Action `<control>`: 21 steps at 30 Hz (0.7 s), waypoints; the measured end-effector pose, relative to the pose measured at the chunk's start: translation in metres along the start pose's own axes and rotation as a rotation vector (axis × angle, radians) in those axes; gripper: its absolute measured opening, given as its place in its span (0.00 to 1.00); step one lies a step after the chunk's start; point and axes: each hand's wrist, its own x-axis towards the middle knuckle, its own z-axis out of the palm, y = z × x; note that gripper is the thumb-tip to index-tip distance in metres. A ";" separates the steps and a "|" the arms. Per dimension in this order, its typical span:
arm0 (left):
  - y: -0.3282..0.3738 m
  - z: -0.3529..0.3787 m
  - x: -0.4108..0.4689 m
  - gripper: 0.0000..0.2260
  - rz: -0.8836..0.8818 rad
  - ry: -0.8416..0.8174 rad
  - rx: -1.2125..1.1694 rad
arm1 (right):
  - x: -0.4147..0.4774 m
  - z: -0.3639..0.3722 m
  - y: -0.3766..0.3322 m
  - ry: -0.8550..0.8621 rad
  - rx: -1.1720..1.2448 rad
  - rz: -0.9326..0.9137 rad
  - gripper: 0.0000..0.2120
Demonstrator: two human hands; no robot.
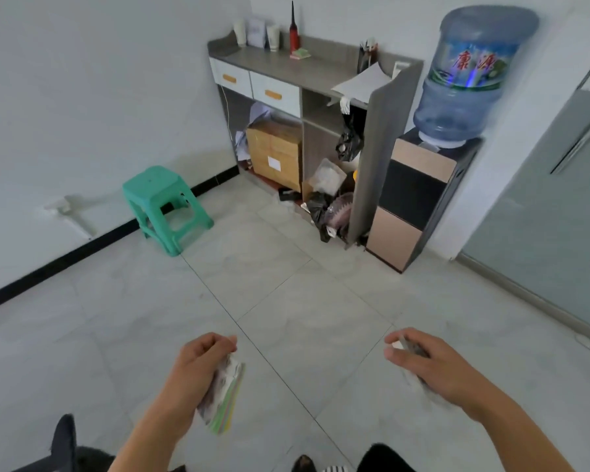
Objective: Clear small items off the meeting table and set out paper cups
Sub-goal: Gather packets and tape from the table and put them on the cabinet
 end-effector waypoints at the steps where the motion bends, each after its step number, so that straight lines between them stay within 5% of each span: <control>1: 0.011 0.002 0.018 0.11 0.006 -0.027 0.007 | 0.016 -0.003 -0.009 0.002 0.022 0.011 0.06; 5: 0.040 0.011 0.086 0.11 -0.023 -0.086 0.010 | 0.084 -0.019 -0.034 -0.032 0.063 0.082 0.06; 12: 0.097 0.015 0.250 0.10 -0.086 0.046 0.031 | 0.273 -0.074 -0.092 -0.029 0.051 0.081 0.08; 18: 0.180 0.012 0.367 0.11 -0.019 0.131 0.013 | 0.422 -0.110 -0.201 -0.095 -0.023 -0.031 0.05; 21: 0.194 0.003 0.411 0.12 -0.039 0.166 -0.013 | 0.488 -0.115 -0.253 -0.166 -0.097 -0.102 0.13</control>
